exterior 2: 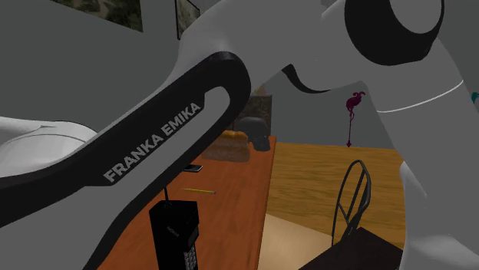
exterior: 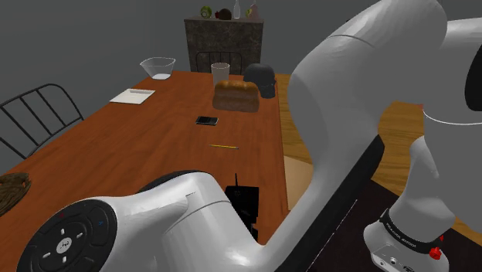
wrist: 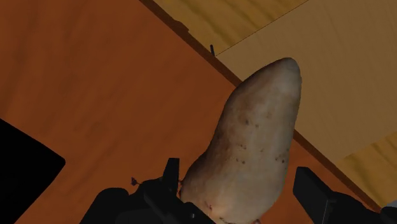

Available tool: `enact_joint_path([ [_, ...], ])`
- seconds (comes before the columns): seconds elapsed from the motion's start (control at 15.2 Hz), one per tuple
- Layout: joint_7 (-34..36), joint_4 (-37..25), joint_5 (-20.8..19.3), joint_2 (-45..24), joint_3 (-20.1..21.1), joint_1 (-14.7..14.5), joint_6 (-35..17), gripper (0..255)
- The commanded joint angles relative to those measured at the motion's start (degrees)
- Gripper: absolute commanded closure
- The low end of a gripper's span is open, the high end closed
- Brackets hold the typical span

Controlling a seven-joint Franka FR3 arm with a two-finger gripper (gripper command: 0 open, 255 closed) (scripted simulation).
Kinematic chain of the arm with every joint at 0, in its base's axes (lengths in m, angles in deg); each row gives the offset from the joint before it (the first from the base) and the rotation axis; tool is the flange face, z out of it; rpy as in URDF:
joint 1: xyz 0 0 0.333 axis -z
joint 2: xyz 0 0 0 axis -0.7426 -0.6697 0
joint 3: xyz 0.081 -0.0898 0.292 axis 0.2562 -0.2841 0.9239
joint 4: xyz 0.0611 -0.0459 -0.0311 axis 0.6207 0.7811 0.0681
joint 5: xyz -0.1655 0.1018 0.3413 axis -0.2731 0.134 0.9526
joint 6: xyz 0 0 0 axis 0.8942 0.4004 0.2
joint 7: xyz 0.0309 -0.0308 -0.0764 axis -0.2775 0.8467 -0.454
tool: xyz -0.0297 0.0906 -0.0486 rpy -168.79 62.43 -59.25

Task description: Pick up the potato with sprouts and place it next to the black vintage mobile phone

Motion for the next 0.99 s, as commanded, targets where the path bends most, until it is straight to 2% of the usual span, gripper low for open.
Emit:
enact_joint_path([
  [0.0, 0.0, 0.0, 0.0, 0.0, 0.0, 0.0, 0.0, 0],
  [0.13, 0.1, -0.1, -0.1, -0.1, -0.1, -0.1, 0.0, 0],
  [0.4, -1.5, -2.9, 2.5, 3.0, 1.5, 0.0, 5.4, 0],
  [0.92, -1.5, -2.9, 2.5, 3.0, 1.5, 0.0, 5.4, 0],
])
